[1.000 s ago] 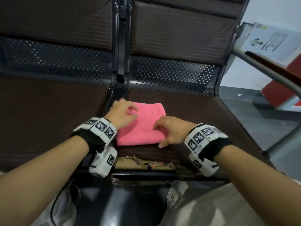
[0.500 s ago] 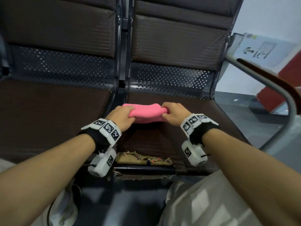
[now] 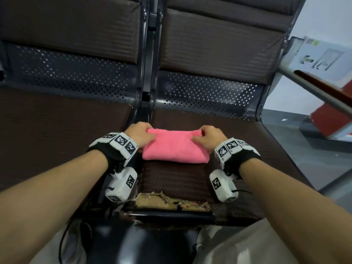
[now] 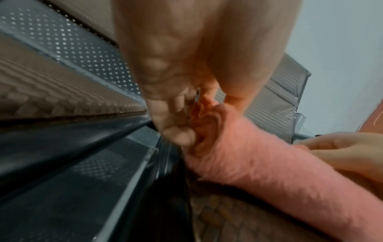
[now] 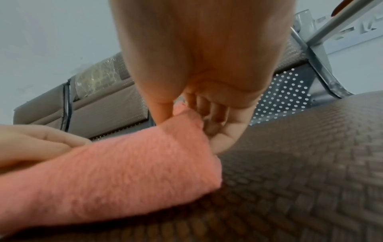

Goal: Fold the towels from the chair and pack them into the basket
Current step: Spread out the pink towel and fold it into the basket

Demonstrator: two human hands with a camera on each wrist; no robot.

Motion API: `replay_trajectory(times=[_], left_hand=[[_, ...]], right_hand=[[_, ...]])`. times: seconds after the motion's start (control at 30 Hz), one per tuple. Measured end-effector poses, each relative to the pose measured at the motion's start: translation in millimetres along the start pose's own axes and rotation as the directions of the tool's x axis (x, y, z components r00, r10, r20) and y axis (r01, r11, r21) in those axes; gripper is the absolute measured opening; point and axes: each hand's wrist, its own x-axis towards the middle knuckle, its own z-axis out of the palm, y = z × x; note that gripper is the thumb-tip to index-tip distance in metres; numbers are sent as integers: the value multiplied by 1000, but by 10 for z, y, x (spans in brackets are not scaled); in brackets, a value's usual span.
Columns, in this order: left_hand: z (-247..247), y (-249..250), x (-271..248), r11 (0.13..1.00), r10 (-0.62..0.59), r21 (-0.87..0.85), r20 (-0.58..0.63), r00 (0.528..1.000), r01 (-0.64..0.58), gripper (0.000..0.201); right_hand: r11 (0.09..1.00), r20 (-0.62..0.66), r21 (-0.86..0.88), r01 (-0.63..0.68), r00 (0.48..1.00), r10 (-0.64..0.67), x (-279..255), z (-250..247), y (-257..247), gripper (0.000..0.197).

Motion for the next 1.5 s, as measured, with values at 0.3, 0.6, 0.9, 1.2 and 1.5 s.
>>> replay_trajectory(times=[0.3, 0.6, 0.9, 1.2, 1.5], left_hand=[[164, -55, 177, 999, 4, 34, 34, 999, -6, 37], [-321, 296, -34, 966, 253, 35, 61, 966, -255, 98], [-810, 1216, -782, 843, 532, -82, -21, 847, -531, 49], [-609, 1777, -1940, 758, 653, 17, -17, 757, -652, 19], [550, 2387, -2679, 631, 757, 11, 213, 618, -776, 34]], right_hand=[[970, 166, -91, -226, 957, 238, 97, 165, -83, 69], [946, -74, 202, 253, 967, -243, -97, -546, -550, 35], [778, -360, 259, 572, 805, -472, -1027, -1447, -677, 35], [609, -735, 410, 679, 641, -220, -2521, -1621, 1, 32], [667, -777, 537, 516, 610, 154, -3631, -1207, 1346, 25]])
